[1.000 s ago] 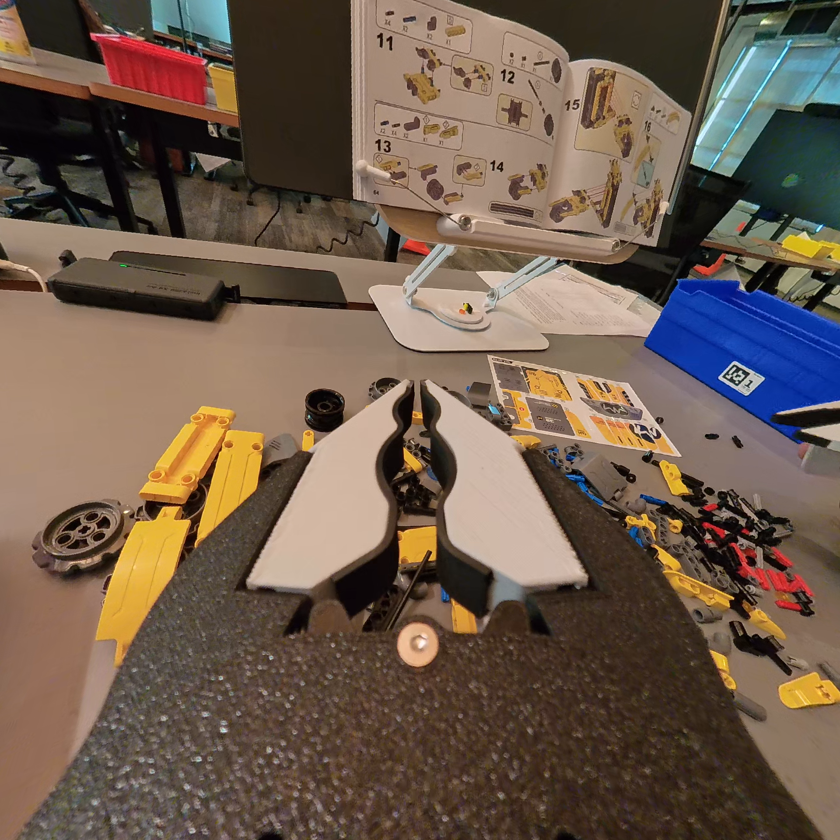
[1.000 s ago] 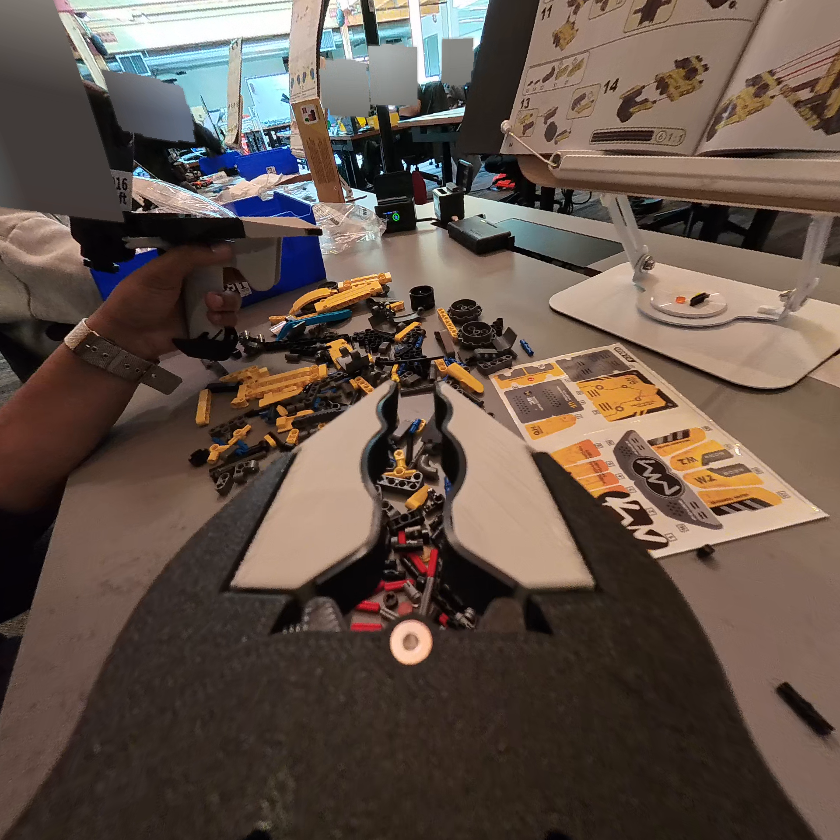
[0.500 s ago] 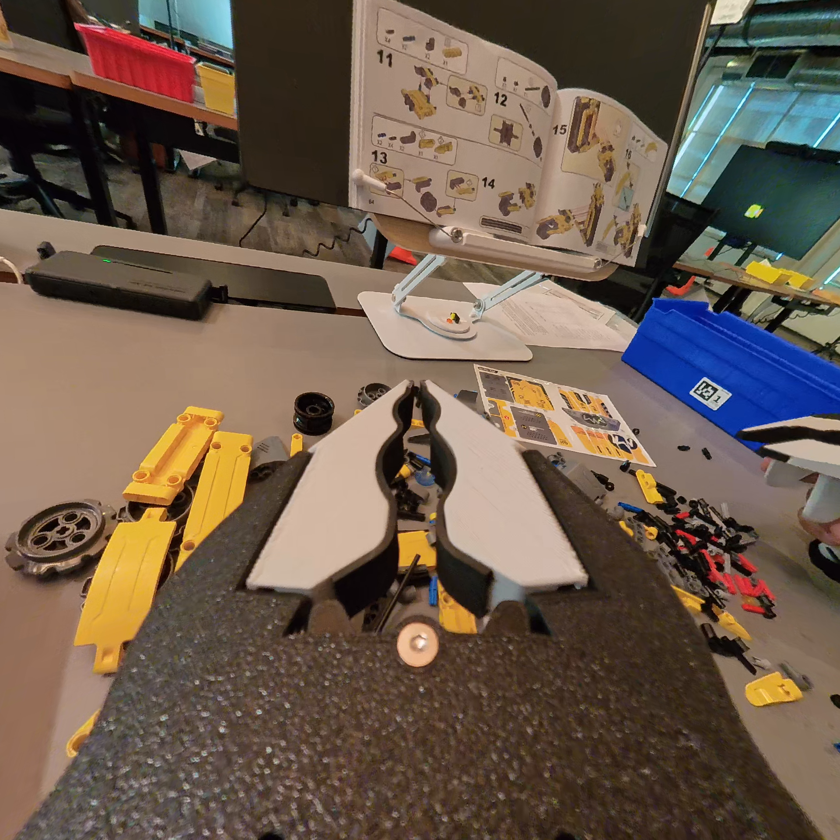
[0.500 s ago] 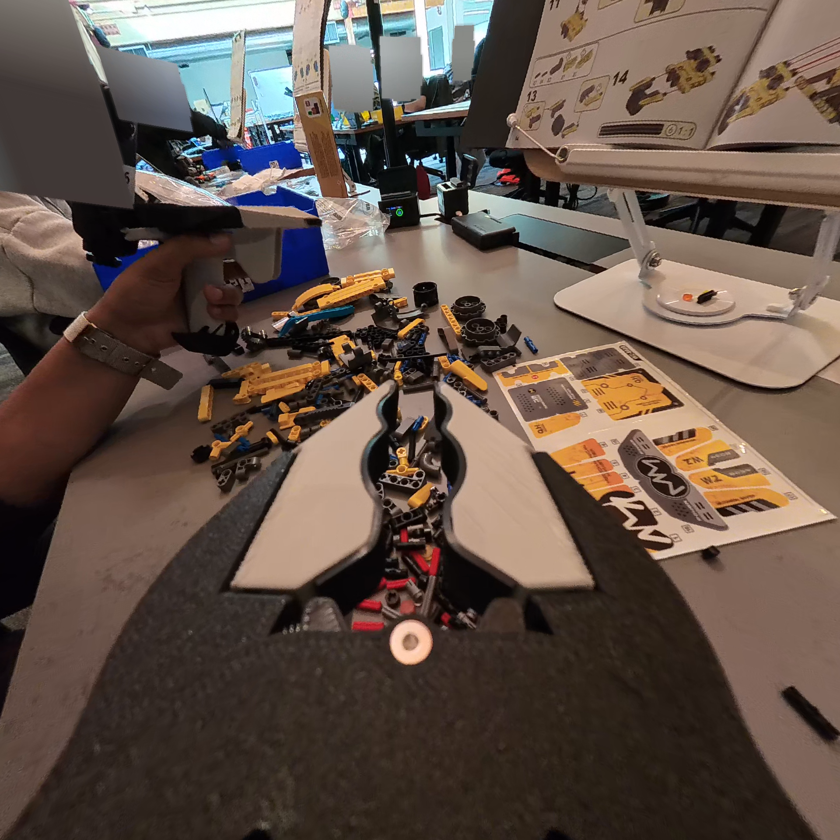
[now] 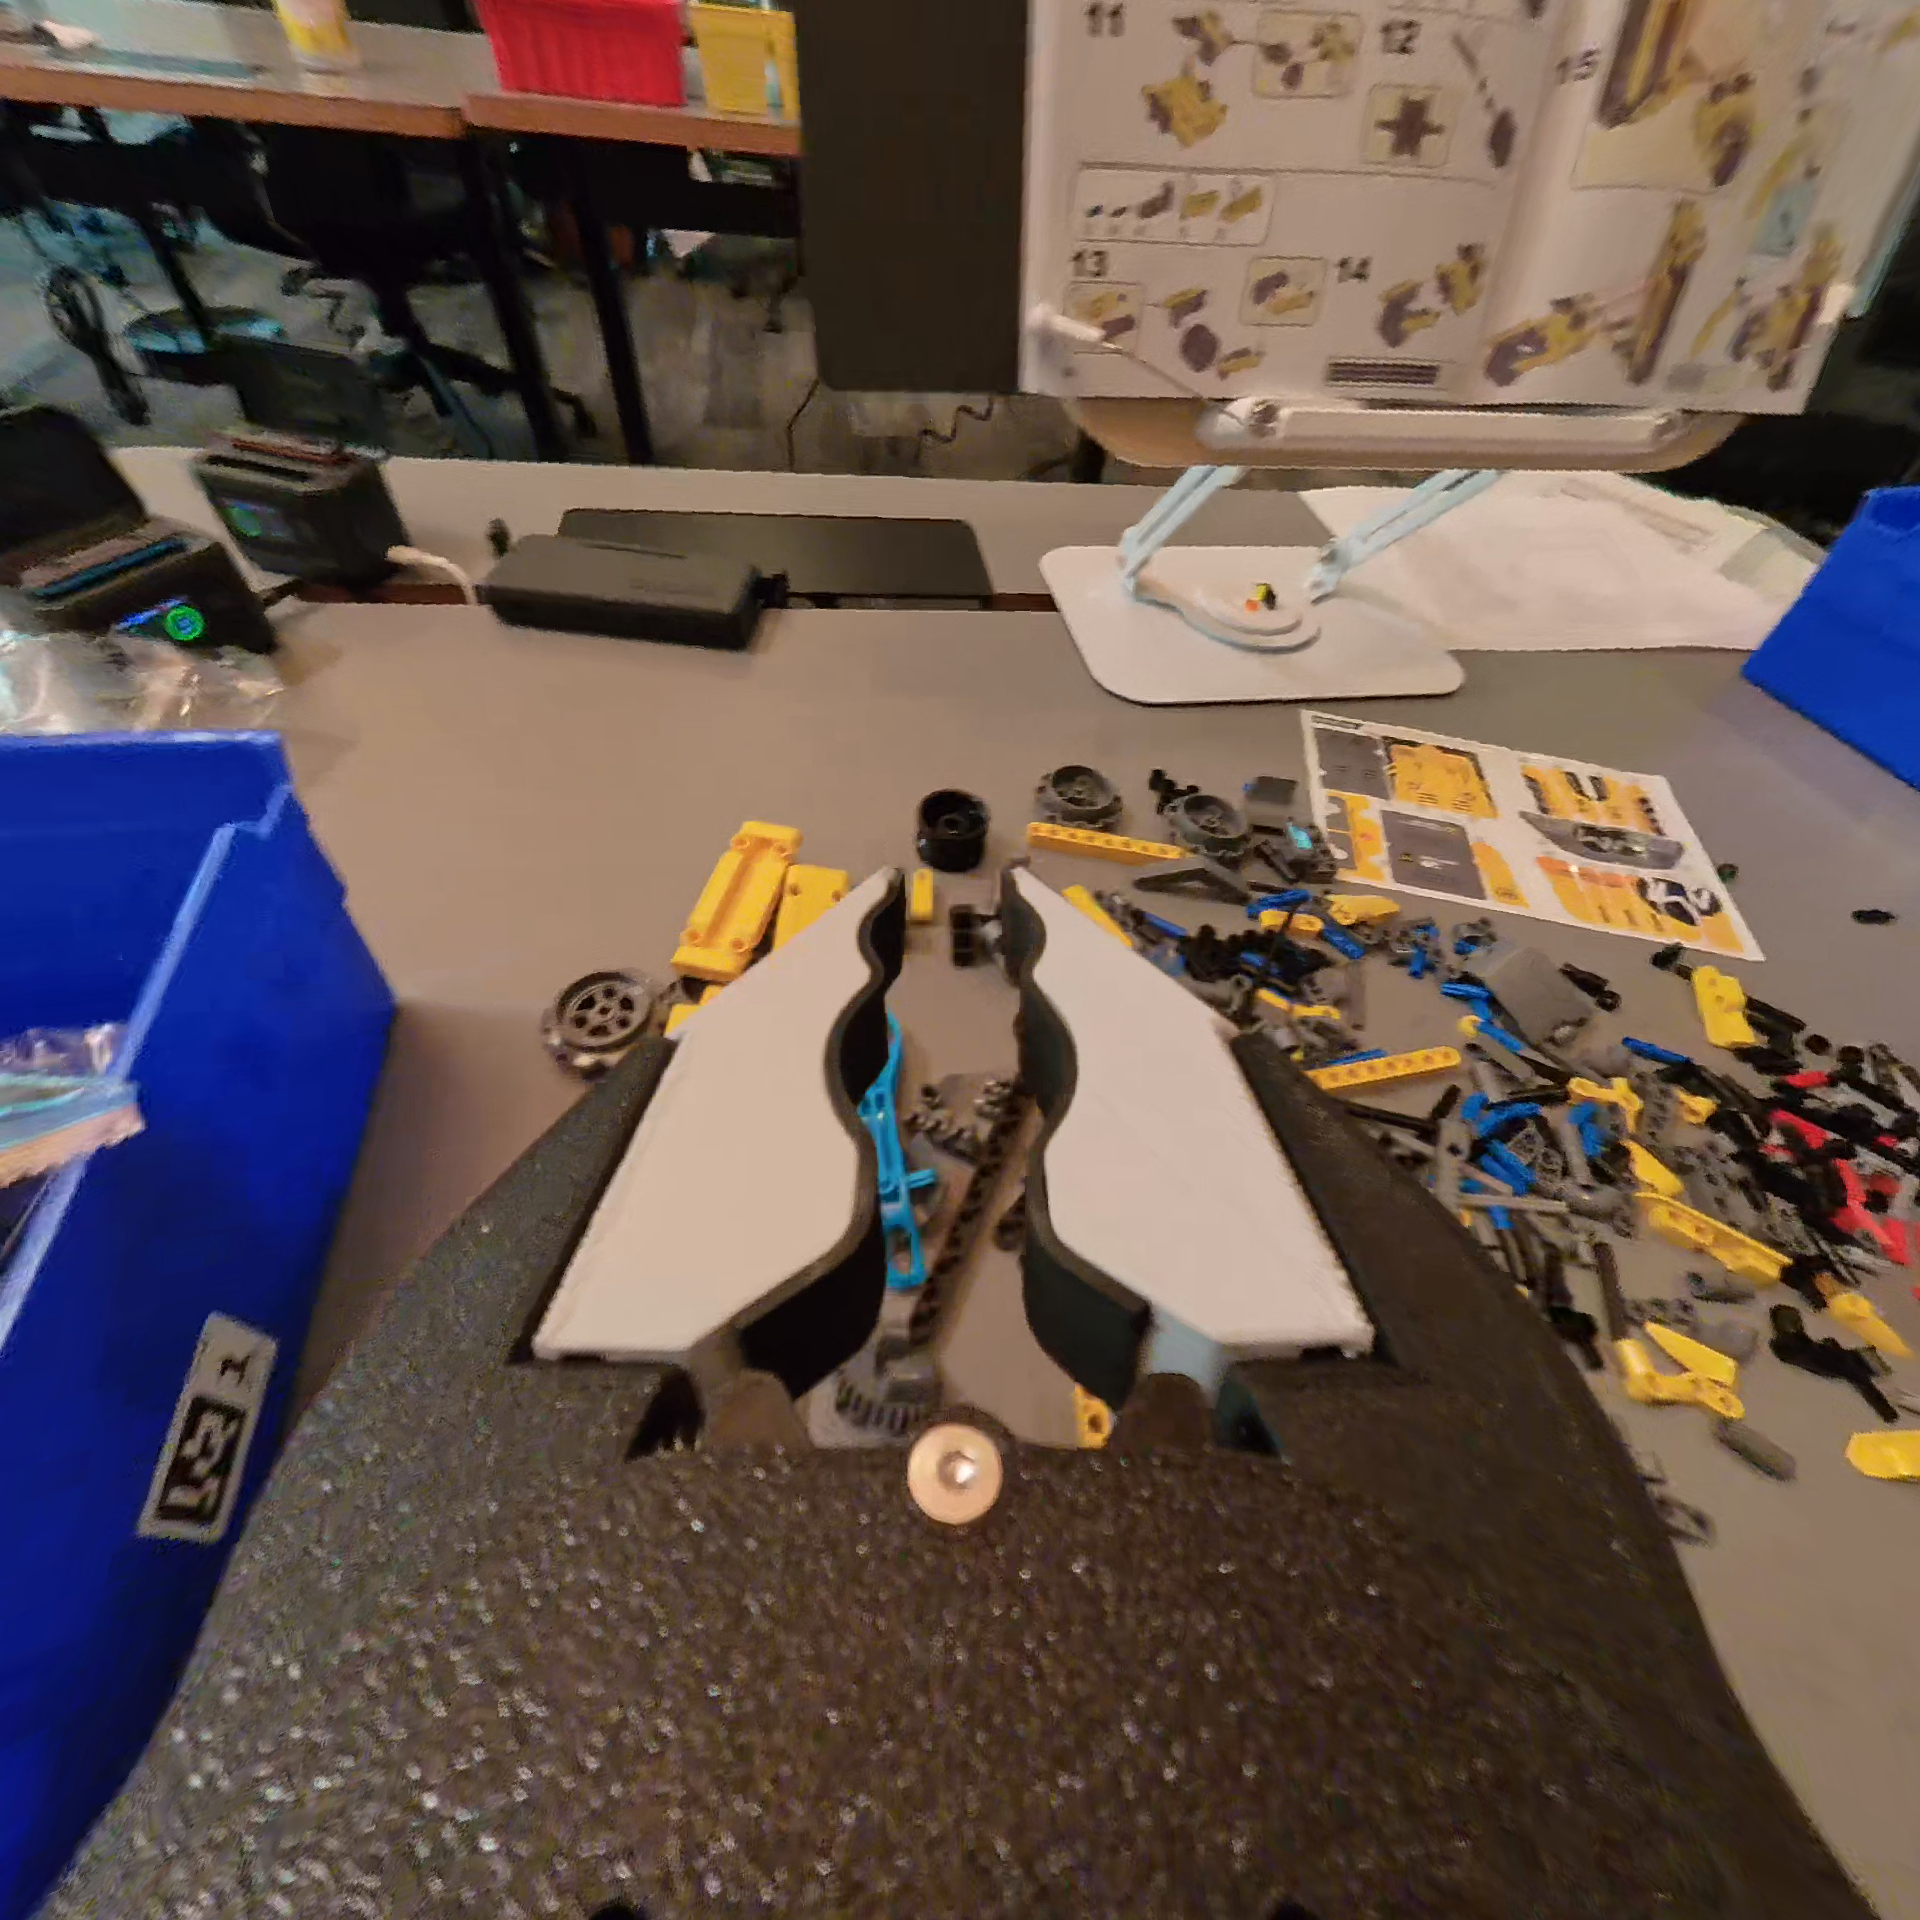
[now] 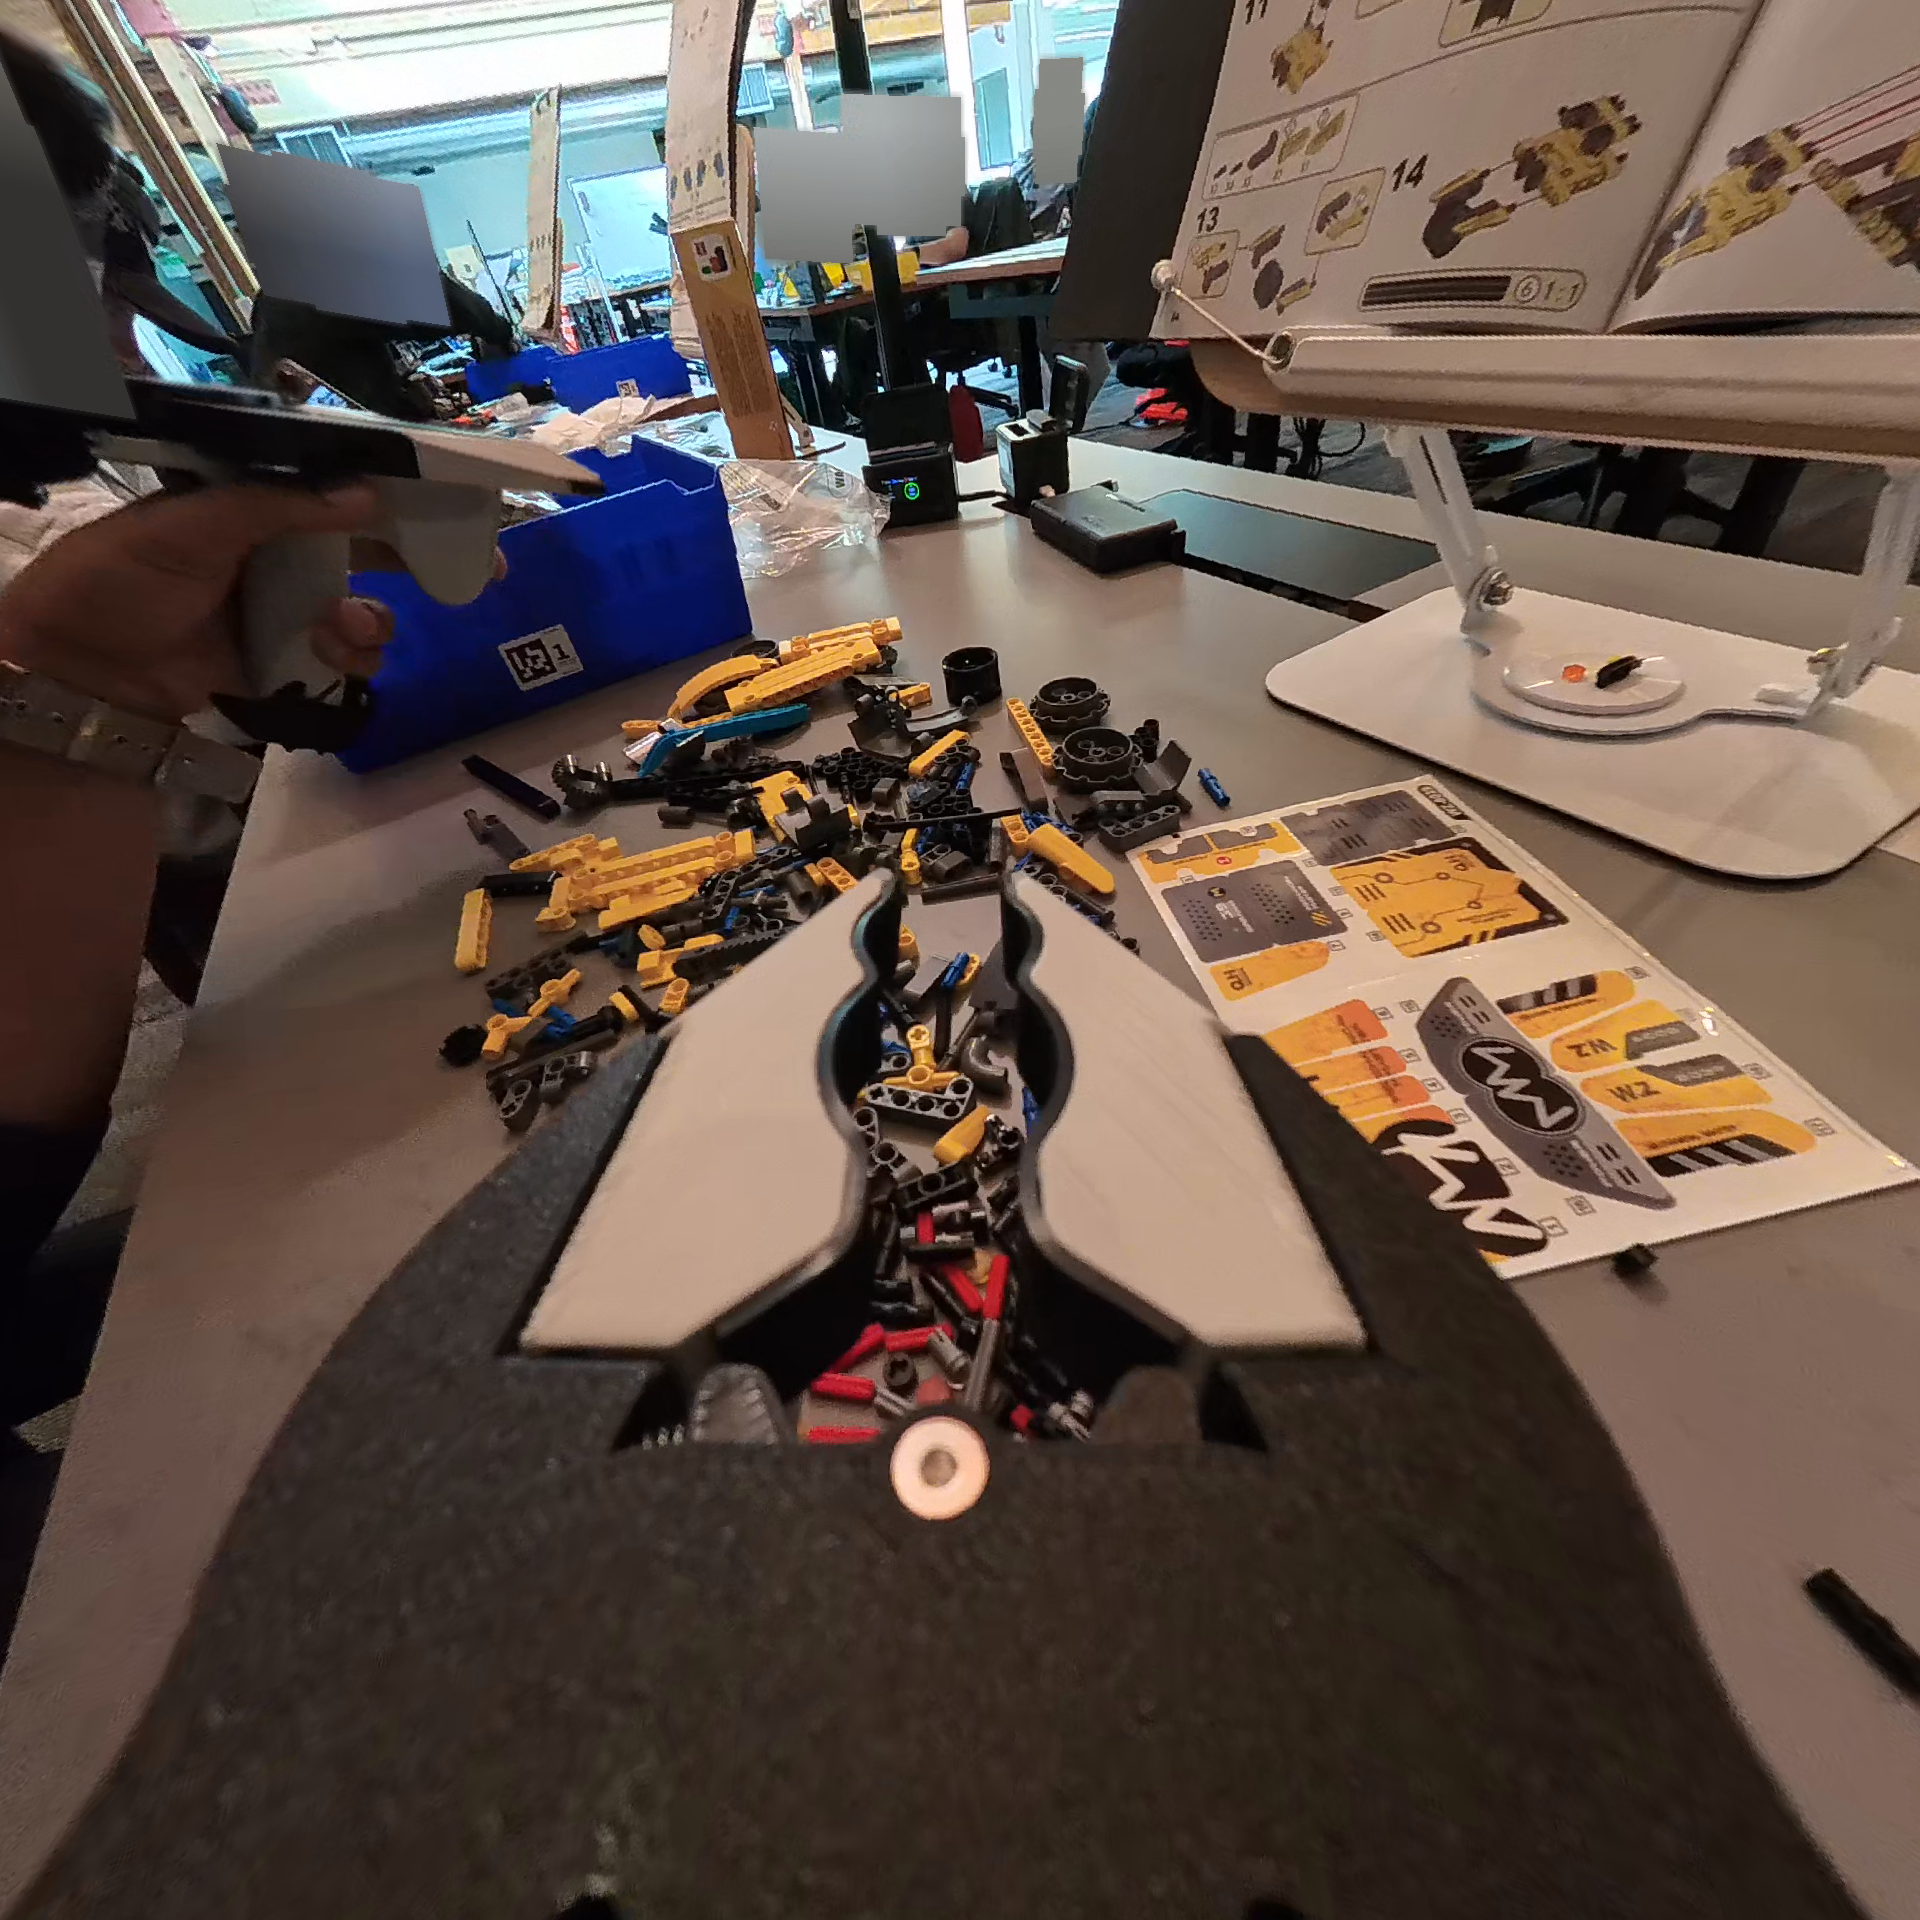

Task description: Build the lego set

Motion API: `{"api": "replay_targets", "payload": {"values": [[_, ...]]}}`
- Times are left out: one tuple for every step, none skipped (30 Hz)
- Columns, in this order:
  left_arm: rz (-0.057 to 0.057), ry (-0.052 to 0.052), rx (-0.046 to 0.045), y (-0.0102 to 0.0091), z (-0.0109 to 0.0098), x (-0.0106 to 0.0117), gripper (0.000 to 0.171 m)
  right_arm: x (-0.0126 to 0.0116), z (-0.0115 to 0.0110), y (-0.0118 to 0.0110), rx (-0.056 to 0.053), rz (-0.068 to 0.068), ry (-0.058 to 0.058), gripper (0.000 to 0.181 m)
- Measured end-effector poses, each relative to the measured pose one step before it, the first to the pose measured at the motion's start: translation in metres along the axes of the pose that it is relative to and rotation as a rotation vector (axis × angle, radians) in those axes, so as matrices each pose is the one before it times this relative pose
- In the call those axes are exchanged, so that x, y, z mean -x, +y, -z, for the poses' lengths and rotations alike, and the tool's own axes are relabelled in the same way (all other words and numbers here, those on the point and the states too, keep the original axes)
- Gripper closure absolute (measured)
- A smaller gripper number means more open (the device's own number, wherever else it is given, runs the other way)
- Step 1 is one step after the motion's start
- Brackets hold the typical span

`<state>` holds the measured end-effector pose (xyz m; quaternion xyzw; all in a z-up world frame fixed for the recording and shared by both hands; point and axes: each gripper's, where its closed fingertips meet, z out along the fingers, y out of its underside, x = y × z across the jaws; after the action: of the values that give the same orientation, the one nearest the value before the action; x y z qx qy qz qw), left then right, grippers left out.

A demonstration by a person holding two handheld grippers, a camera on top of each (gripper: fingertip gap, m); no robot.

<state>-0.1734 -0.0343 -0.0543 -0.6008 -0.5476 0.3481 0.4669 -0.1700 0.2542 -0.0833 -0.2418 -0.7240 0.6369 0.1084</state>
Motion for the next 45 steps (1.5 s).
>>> {"api": "replay_targets", "payload": {"values": [[0.0107,0.0025,0.02131,0.00541,-0.00021,0.00459,0.151,0.0001,-0.00001,-0.00018,-0.0017,-0.0039,-0.0017,0.165],[0.0097,0.0096,0.03781,0.00795,-0.00145,0.00295,0.148,0.0001,-0.00001,0.00005,-0.0008,-0.0028,-0.0015,0.164],[0.0043,-0.0025,0.03976,0.00802,-0.00222,0.00402,0.146,-0.00003,-0.00017,0.00023,0.0006,-0.0011,-0.0003,0.164],[-0.0008,-0.0234,0.03078,0.00641,-0.00221,0.00601,0.145,-0.0003,-0.00034,0.00053,0.0022,0.0007,0.0016,0.164],[-0.0051,-0.0352,0.01902,0.00418,-0.00227,0.00688,0.143,-0.00054,-0.00024,0.00078,0.0031,0.0021,0.0031,0.164],[-0.0024,-0.0381,0.00931,0.00236,-0.00194,0.00669,0.142,-0.00063,-0.00033,0.00083,0.0037,0.0021,0.0035,0.164],[-0.0011,-0.0251,0.00714,0.00183,-0.002,0.00446,0.142,-0.00072,-0.00026,0.00085,0.0032,0.0012,0.0033,0.164],[-0.0005,-0.01,0.00765,0.00194,-0.00196,0.00194,0.141,-0.00071,-0.00021,0.00056,0.0019,-0.0001,0.0026,0.164],[0.0024,-0.0009,0.00627,0.00168,-0.00216,0.00054,0.14,-0.0007,-0.00011,0.00043,0.0009,-0.0009,0.0022,0.164],[0.0048,0.0057,0.00451,0.00171,-0.00232,-0.00003,0.14,-0.00086,0.0,0.00026,0.0004,-0.0014,0.0024,0.164],[0.0094,0.0029,0.00305,0.00152,-0.00285,0.00098,0.14,-0.00096,0.00012,0.00032,0.0,-0.0018,0.0025,0.164],[0.0193,-0.0079,0.00202,0.00154,-0.00319,0.00335,0.139,-0.00092,0.00006,0.00027,-0.0002,-0.0024,0.0019,0.164],[0.0284,-0.0166,0.00154,0.00156,-0.00318,0.00522,0.139,-0.00079,0.00004,0.0003,0.0002,-0.0032,0.0008,0.164],[0.0281,-0.0126,0.00457,0.00177,-0.00267,0.00504,0.139,-0.00053,0.00011,0.00025,0.0004,-0.0038,-0.0001,0.164],[0.0171,0.0041,0.00573,0.00187,-0.00176,0.00235,0.139,-0.00052,0.00006,0.00027,-0.0001,-0.0036,-0.0004,0.164],[0.0056,0.0182,0.00174,0.00123,-0.00089,-0.00045,0.139,-0.0003,-0.00001,0.00005,-0.0005,-0.0027,-0.0003,0.164],[0.0019,0.0111,0.00031,0.00085,-0.00037,-0.00024,0.139,-0.00032,0.00006,0.00011,-0.0003,-0.0016,0.0,0.164],[0.0006,-0.0036,-0.00012,0.00009,-0.0002,0.00121,0.139,-0.00008,-0.00003,0.00001,0.0002,-0.0004,0.0002,0.164],[-0.0056,-0.0098,-0.0001,0.00003,-0.00014,0.00167,0.139,-0.00009,0.00002,0.00003,0.0002,0.0005,0.0004,0.164],[-0.0085,-0.0126,0.00209,0.00028,-0.00028,0.00147,0.139,0.00003,-0.00001,-0.00005,0.0002,0.001,0.0004,0.164],[-0.0073,-0.0087,0.00222,0.00024,-0.00046,0.00044,0.139,0.00001,0.00001,-0.00003,0.0004,0.0011,0.0004,0.164],[-0.0037,0.0014,0.00102,-0.00001,-0.00049,-0.00134,0.139,0.00001,-0.00001,0.00006,0.0003,0.001,0.0003,0.164],[-0.0008,0.0105,-0.00066,-0.0006,-0.00027,-0.00307,0.139,0.00011,-0.00002,0.00005,0.0002,0.0006,-0.0001,0.164],[0.0011,0.0164,-0.00455,-0.00141,-0.00014,-0.00458,0.139,0.00017,-0.00007,0.00003,0.0003,0.0,-0.0008,0.164],[0.0009,0.0199,-0.00849,-0.00232,0.00013,-0.00584,0.139,0.00013,0.00001,-0.00011,-0.0001,-0.0002,-0.0007,0.164],[-0.0032,0.0227,-0.01041,-0.00269,0.0001,-0.0069,0.139,0.00022,0.00008,-0.00013,-0.0005,0.0003,-0.0004,0.164],[-0.008,0.0247,-0.01053,-0.00283,-0.00011,-0.00787,0.139,0.00012,0.00017,-0.00024,-0.0008,0.0007,-0.0001,0.165],[-0.0125,0.0256,-0.01119,-0.00289,-0.00038,-0.00838,0.138,0.00005,0.00016,-0.00025,-0.0008,0.001,0.0002,0.165],[-0.0136,0.0273,-0.00944,-0.00241,-0.00063,-0.00897,0.138,0.00005,0.00018,-0.00034,-0.0008,0.0011,0.0003,0.165],[-0.0126,0.0282,-0.00988,-0.00243,-0.00123,-0.00907,0.138,0.00019,0.00022,-0.00034,-0.0009,0.0008,0.0001,0.165],[-0.0144,0.0267,-0.01065,-0.00237,-0.00175,-0.00894,0.138,0.0002,0.00016,-0.00052,-0.0013,0.0007,-0.0005,0.165],[-0.0129,0.0255,-0.00822,-0.00185,-0.00228,-0.00848,0.138,0.00036,0.00024,-0.00038,-0.0013,0.0008,-0.0006,0.165],[-0.0101,0.0272,-0.00627,-0.00133,-0.00271,-0.00853,0.138,0.00022,0.0,-0.00024,-0.0006,0.0012,-0.0003,0.165],[-0.0057,0.0286,-0.00646,-0.00133,-0.00298,-0.00839,0.138,0.00034,0.00004,-0.00007,0.0005,0.0013,-0.0003,0.165],[-0.0067,0.0347,-0.00497,-0.00081,-0.00302,-0.00909,0.138,0.00035,-0.00016,0.0002,0.0013,0.0014,-0.0005,0.164],[-0.0058,0.0382,-0.00362,-0.00061,-0.00288,-0.00927,0.138,0.00033,-0.00011,0.00015,0.0017,0.0017,-0.0005,0.164],[-0.0046,0.0365,-0.00045,-0.00009,-0.00304,-0.00881,0.138,0.00032,-0.00021,0.00025,0.0017,0.0021,-0.0003,0.164],[-0.0078,0.0341,0.00454,0.00064,-0.00276,-0.00817,0.138,0.00038,-0.00023,0.00018,0.0018,0.0027,0.0001,0.164],[-0.0119,0.0287,0.00985,0.00161,-0.00265,-0.00695,0.138,0.00024,-0.00008,0.00023,0.002,0.0034,0.0009,0.164],[-0.0136,0.0187,0.01312,0.0022,-0.00241,-0.00508,0.138,0.00006,-0.00012,0.00009,0.0019,0.0038,0.0016,0.164],[-0.014,0.0111,0.01849,0.00336,-0.00217,-0.00332,0.138,0.00015,-0.00003,0.00003,0.0013,0.0033,0.0014,0.164],[-0.0134,0.0081,0.03057,0.00572,-0.0019,-0.00205,0.138,0.00018,-0.00018,0.00014,0.001,0.002,0.0004,0.164],[-0.0089,0.0075,0.03631,0.00647,-0.00219,-0.00155,0.138,0.00027,-0.00013,0.00016,0.0012,0.0006,-0.0006,0.164],[-0.0042,0.0071,0.03429,0.006,-0.00237,-0.00112,0.138,0.0002,-0.00022,0.00039,0.0017,-0.0004,-0.0009,0.164],[-0.0004,0.0076,0.02814,0.00494,-0.00221,-0.00113,0.138,0.0002,-0.00037,0.00061,0.003,-0.0009,-0.0007,0.164]]}}
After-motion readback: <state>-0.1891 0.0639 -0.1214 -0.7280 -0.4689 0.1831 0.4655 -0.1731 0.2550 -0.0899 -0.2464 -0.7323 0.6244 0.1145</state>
